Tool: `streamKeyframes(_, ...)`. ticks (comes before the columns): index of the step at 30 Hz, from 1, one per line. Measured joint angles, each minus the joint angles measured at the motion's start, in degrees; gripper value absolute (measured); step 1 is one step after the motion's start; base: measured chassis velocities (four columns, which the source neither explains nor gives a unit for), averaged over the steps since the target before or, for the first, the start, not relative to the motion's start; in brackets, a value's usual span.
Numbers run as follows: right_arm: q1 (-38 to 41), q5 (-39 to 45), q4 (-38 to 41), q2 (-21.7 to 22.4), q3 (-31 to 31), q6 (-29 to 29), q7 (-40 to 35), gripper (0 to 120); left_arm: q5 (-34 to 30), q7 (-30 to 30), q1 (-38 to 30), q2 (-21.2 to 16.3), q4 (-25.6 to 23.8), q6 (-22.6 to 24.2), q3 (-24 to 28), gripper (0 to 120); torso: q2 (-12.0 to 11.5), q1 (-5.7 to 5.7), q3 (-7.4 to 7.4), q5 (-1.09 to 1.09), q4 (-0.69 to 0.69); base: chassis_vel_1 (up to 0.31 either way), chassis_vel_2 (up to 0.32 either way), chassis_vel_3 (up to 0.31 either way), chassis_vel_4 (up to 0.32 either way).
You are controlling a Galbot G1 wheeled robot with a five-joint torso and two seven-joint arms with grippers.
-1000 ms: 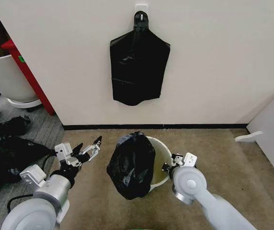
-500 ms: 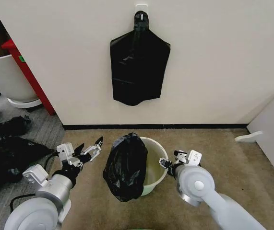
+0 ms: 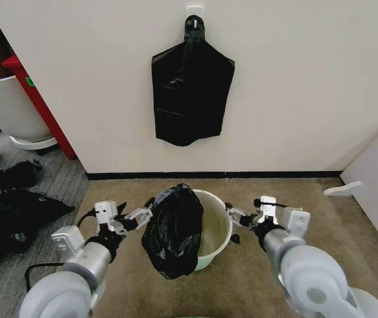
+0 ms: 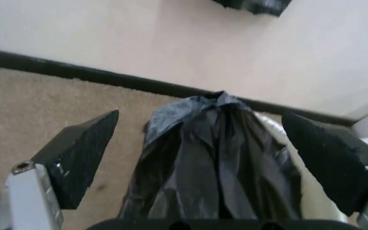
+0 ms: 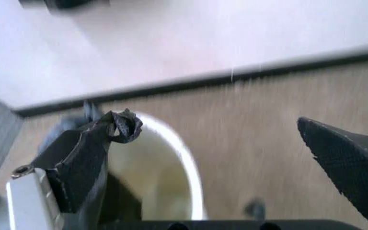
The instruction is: Place the garbage bag over the trash bin.
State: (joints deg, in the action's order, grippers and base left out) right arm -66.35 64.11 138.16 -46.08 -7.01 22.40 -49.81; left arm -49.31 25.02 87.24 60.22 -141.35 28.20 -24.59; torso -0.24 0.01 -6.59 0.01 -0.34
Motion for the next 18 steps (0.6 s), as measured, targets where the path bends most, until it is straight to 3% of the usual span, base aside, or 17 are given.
streamKeyframes(3,0.8,-1.5,-0.7,1.3,-1.4,-0.7,2.7,100,0.4,3.4,-2.0,-1.1,-0.7,4.0,1.8,100,0.0,0.0,0.0,0.0,-0.01,0.0,0.0,0.0,0.0)
streamKeyframes(6,1.2,-0.8,-1.7,1.6,-1.7,-0.7,3.1,100,-6.5,11.5,-5.3,-2.1,-1.6,9.1,2.6,100,0.0,0.0,0.0,0.0,0.0,0.0,0.0,0.0,0.0)
streamKeyframes(10,0.8,0.0,-2.4,0.9,-1.1,-0.7,2.8,100,-10.8,17.0,-7.2,-3.1,-1.8,12.0,2.5,100,0.0,0.0,0.0,0.01,0.0,0.0,0.0,0.0,0.0)
streamKeyframes(18,1.0,2.4,-3.5,-0.7,-0.6,-0.5,1.8,100,-17.1,19.9,-12.1,-4.5,1.2,14.4,4.1,100,0.0,0.0,0.0,0.0,0.0,0.0,0.0,0.0,0.0)
